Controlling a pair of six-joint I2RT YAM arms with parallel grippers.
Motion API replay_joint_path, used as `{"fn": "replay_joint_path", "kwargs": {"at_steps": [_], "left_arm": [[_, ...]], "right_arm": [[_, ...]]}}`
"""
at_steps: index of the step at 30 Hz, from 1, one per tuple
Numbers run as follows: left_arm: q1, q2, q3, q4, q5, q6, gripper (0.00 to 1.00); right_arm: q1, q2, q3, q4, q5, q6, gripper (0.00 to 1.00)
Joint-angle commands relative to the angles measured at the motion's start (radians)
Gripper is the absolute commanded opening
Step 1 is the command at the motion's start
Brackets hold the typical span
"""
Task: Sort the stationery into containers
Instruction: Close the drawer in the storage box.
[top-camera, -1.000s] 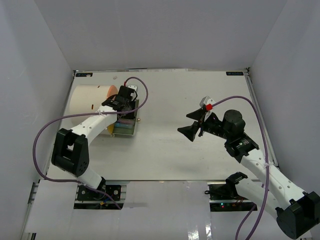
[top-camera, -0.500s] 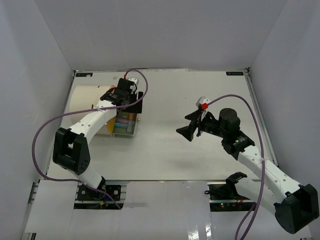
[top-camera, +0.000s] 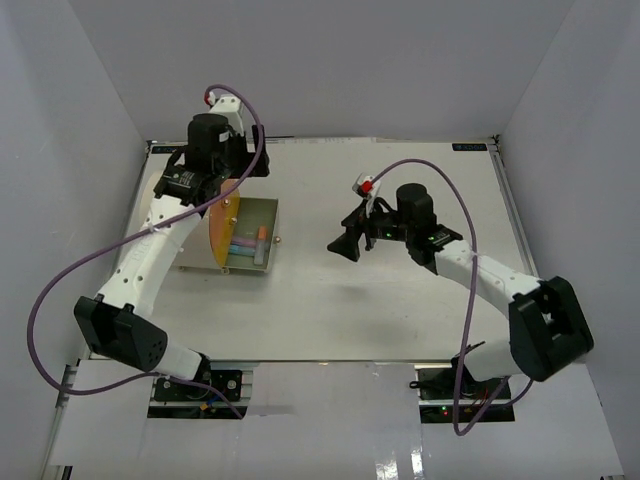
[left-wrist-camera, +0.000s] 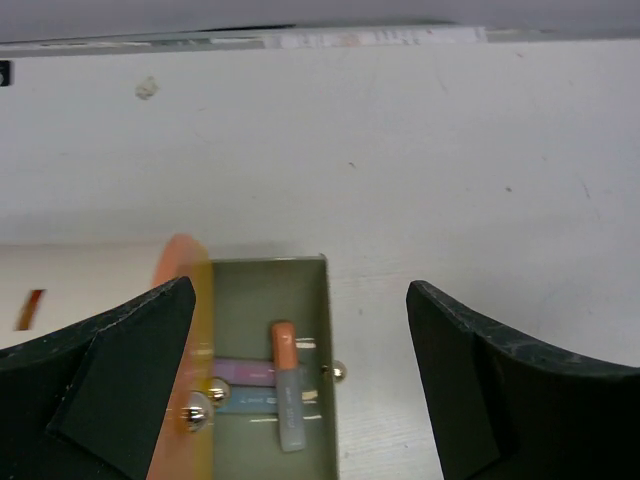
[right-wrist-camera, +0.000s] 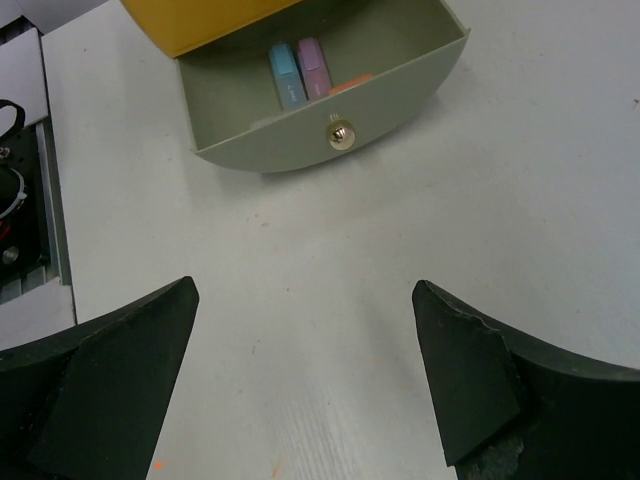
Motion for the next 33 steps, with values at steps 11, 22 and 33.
{"fn": "replay_joint_path", "kwargs": {"at_steps": [11,22,33], "left_arm": [[0.302,-0.198,-0.318,0.228,-0.006,-0.038,0.98],[0.315,-0.246,-0.468,0.326,0.049,-0.057,0.98],[0.315,-0.281,-0.55,0.334,0.098,-0.09,0.98]], "right_arm": [[0.123,0.472,0.297,0.144,-0.041,-0.085,0.9],[0.149,0.754,0.501,0.171,-0.061,-0.09,0.87],[0.183,0.868,0.632,0.215,-0.087,-0.058,0.85]]}}
